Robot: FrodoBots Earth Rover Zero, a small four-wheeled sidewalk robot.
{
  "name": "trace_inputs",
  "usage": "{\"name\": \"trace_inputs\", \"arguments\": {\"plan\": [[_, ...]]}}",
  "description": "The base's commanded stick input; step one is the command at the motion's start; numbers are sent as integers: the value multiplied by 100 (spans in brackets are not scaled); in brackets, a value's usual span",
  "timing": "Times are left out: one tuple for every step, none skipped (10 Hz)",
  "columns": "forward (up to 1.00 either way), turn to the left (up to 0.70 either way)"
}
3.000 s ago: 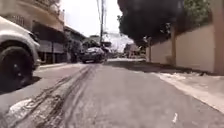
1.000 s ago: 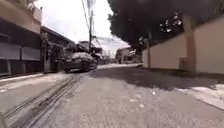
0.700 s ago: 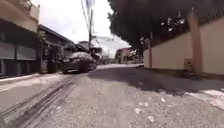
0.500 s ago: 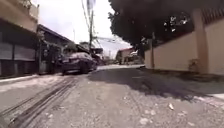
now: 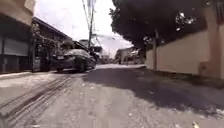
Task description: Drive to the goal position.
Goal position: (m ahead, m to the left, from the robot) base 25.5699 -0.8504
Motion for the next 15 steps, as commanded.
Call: {"name": "trace_inputs", "arguments": {"plan": [[100,0],[100,0],[100,0],[100,0],[100,0],[100,0],[100,0],[100,0],[100,0],[100,0],[100,0],[100,-20],[100,-27],[100,-8],[100,0]]}}
